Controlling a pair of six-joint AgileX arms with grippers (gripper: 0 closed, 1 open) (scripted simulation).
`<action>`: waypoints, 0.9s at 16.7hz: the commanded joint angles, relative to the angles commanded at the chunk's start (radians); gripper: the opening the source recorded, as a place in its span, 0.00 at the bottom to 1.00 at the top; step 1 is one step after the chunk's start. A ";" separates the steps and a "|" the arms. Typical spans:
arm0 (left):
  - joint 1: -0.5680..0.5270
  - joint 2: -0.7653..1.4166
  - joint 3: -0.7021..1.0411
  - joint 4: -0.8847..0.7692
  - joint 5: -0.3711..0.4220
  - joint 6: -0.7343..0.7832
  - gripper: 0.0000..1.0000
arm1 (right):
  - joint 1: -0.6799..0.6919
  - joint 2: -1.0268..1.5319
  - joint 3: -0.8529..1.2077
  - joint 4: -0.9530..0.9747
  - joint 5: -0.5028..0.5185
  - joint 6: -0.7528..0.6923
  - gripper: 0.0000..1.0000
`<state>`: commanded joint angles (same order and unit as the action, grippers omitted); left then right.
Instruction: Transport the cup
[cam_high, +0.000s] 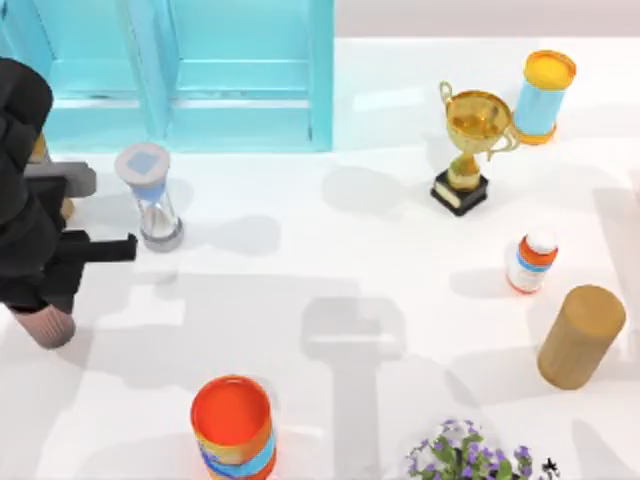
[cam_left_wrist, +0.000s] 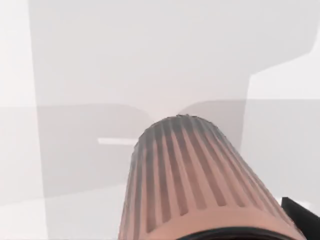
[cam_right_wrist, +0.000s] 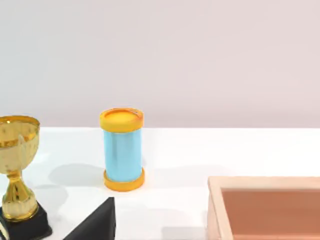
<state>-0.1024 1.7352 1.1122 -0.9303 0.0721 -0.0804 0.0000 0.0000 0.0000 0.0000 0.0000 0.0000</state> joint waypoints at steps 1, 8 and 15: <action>0.001 0.008 -0.020 0.026 0.000 0.002 0.00 | 0.000 0.000 0.000 0.000 0.000 0.000 1.00; 0.003 0.015 -0.038 0.045 -0.001 0.003 0.15 | 0.000 0.000 0.000 0.000 0.000 0.000 1.00; 0.003 0.015 -0.038 0.045 -0.001 0.003 0.68 | 0.000 0.000 0.000 0.000 0.000 0.000 1.00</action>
<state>-0.0997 1.7499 1.0746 -0.8856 0.0712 -0.0772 0.0000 0.0000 0.0000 0.0000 0.0000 0.0000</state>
